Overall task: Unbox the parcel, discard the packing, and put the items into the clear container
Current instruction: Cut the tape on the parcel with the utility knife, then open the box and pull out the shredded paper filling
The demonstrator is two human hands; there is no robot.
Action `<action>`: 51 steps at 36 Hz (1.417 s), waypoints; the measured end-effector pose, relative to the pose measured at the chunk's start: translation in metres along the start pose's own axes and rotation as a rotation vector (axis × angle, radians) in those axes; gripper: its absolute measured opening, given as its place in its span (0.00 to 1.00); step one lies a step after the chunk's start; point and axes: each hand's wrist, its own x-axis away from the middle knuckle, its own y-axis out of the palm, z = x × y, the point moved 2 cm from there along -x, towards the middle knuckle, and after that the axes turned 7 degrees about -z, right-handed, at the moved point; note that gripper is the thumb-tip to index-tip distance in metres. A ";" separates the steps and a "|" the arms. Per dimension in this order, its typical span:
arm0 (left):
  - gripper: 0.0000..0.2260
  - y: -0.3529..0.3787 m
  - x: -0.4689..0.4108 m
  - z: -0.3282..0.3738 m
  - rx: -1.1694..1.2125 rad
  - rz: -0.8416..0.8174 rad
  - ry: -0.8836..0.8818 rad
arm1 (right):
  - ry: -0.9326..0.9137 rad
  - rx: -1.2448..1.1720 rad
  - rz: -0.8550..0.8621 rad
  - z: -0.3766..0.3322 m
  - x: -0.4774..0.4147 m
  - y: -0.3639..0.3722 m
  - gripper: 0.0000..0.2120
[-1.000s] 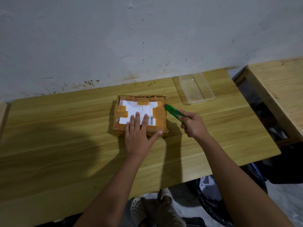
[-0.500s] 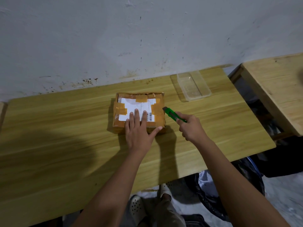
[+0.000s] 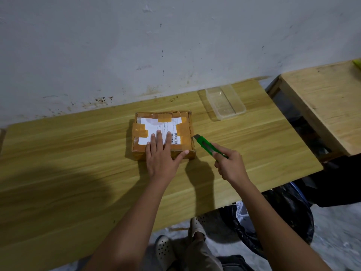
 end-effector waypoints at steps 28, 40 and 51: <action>0.28 -0.055 -0.021 -0.041 0.953 0.146 -0.410 | 0.064 -0.235 -0.181 0.011 -0.060 0.025 0.23; 0.22 -0.036 -0.042 -0.039 1.114 0.312 -0.424 | 0.081 0.123 -0.248 -0.001 -0.142 0.029 0.25; 0.20 -0.048 -0.060 -0.076 0.954 0.315 -0.395 | -0.154 0.339 -0.005 -0.026 -0.209 0.048 0.20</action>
